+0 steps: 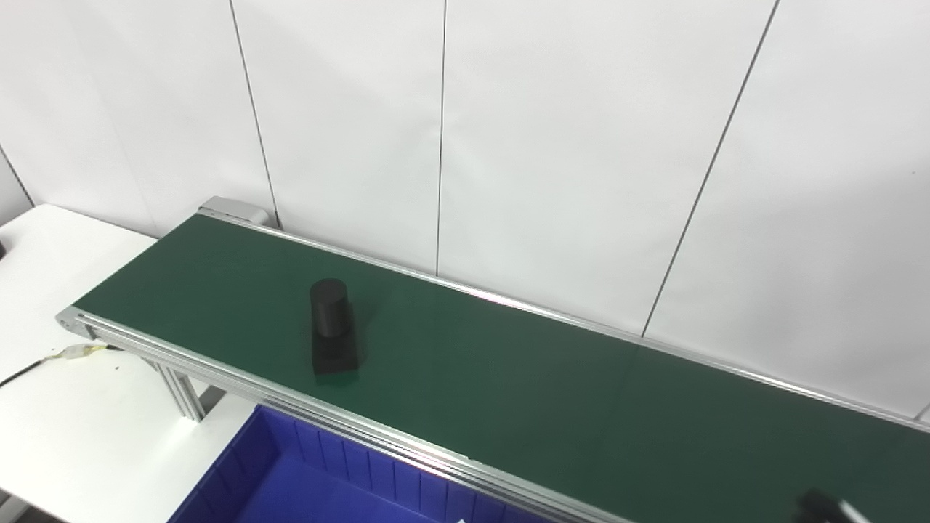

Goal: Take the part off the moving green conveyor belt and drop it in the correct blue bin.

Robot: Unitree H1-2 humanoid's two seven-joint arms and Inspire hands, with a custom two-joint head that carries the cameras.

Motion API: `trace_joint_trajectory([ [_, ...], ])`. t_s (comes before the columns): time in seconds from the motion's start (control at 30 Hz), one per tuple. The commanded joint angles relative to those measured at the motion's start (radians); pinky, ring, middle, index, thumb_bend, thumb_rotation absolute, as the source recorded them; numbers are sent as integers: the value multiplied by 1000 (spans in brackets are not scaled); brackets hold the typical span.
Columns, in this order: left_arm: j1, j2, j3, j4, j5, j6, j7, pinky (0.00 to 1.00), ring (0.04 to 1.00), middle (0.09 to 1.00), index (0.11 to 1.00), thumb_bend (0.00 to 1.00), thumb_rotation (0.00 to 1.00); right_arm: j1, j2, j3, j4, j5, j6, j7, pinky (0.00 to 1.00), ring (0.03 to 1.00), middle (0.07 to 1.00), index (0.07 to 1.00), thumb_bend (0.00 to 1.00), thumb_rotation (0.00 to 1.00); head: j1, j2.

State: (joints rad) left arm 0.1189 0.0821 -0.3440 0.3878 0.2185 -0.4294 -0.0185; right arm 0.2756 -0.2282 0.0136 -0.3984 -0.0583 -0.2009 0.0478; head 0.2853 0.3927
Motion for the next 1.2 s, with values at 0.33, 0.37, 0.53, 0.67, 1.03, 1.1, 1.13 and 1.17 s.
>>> trace_joint_trajectory([
  [0.33,-53,0,-35,33,-39,-40,24,653,735,760,725,970,80,-112,31,-43,-80,31,80,4,666,739,770,779,762,156,-38,-10],
  [0.37,-57,0,-38,37,-38,-40,28,646,731,756,721,975,82,-118,30,-42,-78,27,82,7,671,742,774,776,769,160,-37,-15],
  [0.53,-68,-1,-41,52,-53,-40,21,643,739,758,714,981,93,-136,37,-29,-70,-10,82,11,644,739,784,773,767,187,-51,-13],
  [0.67,-74,5,-52,53,-47,-40,31,638,732,752,708,978,84,-154,40,-20,-73,-37,108,16,626,728,780,773,785,213,-72,-11],
  [1.03,-69,30,-51,25,-82,-40,8,633,757,776,694,965,37,-236,41,29,-48,-92,197,68,616,715,756,787,825,245,-208,20],
  [1.1,-67,36,-49,22,-89,-41,6,621,754,776,693,967,48,-239,52,37,-46,-93,200,68,609,704,745,781,838,251,-242,26],
  [1.13,-67,39,-49,23,-93,-41,4,616,752,777,696,965,59,-240,57,41,-45,-95,201,68,606,700,742,779,845,252,-250,27],
  [1.17,-67,42,-47,25,-100,-41,-2,613,752,782,702,963,74,-241,62,46,-42,-102,199,67,607,696,739,777,850,259,-257,27],
])
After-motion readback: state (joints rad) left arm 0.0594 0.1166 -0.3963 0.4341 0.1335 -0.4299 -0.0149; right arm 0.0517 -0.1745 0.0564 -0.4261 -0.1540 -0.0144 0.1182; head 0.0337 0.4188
